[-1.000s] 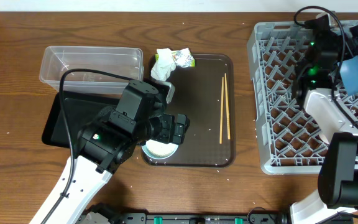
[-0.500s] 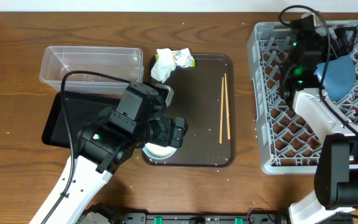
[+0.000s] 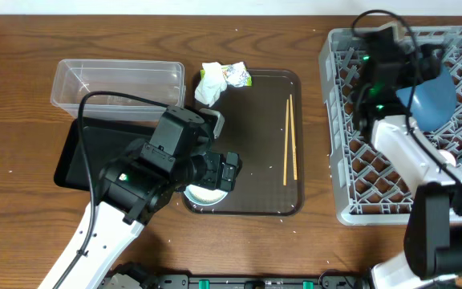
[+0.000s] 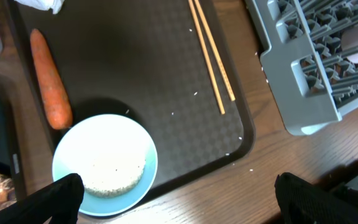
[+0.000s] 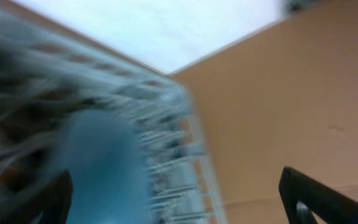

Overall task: Sort waste into correct bins and load items into the dishwasher rack
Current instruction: 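Carry the teal plate with the right gripper into the dish rack, then lower the right gripper onto the chopsticks on the brown tray and grasp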

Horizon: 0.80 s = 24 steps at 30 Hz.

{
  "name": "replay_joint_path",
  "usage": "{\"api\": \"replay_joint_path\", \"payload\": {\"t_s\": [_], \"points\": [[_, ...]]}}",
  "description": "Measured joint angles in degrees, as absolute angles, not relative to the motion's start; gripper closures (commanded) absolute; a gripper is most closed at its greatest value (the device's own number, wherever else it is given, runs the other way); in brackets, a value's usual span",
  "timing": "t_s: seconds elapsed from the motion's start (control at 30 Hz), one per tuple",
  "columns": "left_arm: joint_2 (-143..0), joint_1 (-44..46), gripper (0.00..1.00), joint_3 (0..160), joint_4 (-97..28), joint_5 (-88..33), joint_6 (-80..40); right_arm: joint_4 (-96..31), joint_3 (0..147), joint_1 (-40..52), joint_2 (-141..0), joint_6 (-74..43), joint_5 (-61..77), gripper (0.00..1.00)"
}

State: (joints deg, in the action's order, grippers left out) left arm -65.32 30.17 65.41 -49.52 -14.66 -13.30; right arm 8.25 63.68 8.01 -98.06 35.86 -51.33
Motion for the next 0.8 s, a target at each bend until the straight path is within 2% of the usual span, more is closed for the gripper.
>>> {"api": "replay_joint_path", "payload": {"t_s": [0.1, 0.17, 0.27, 0.37, 0.47, 0.53, 0.63, 0.73, 0.8], "points": [[-63.2, 30.2, 0.00, 65.4, -49.5, -13.6, -12.6, -6.7, 63.7, 10.2, -94.4, 24.1, -41.9, 0.01], [-61.6, 30.2, 0.02, 65.5, -49.6, -12.2, -12.2, -13.5, 63.6, 10.8, -92.0, 16.2, -33.1, 0.05], [-59.4, 30.2, 0.02, 65.5, -49.9, -10.3, -11.9, -20.4, 63.6, 10.7, -88.2, 5.7, -17.2, 0.19], [-58.4, 30.2, 0.02, 65.6, -50.0, -9.4, -11.7, -24.9, 63.6, 11.0, -85.4, -3.1, -2.2, 0.21], [-58.4, 30.2, 0.02, 65.6, -50.2, -8.7, -11.7, -29.5, 63.7, 12.5, -84.6, -9.1, 7.0, 0.22], [-58.4, 30.2, 0.02, 65.6, -50.2, -8.6, -11.7, -33.2, 63.7, 14.6, -85.0, -12.4, 9.9, 0.23], [-58.5, 30.2, 0.02, 65.6, -50.3, -8.6, -11.7, -35.8, 63.7, 18.3, -86.8, -16.5, 11.7, 0.38], [-58.5, 30.2, 0.02, 65.6, -50.3, -8.6, -11.7, -35.9, 63.7, 22.0, -90.5, -21.1, 10.7, 0.43], [-58.6, 30.2, 0.02, 65.6, -50.3, -8.6, -11.7, -35.6, 63.7, 23.9, -93.2, -24.0, 8.6, 0.51]]}}
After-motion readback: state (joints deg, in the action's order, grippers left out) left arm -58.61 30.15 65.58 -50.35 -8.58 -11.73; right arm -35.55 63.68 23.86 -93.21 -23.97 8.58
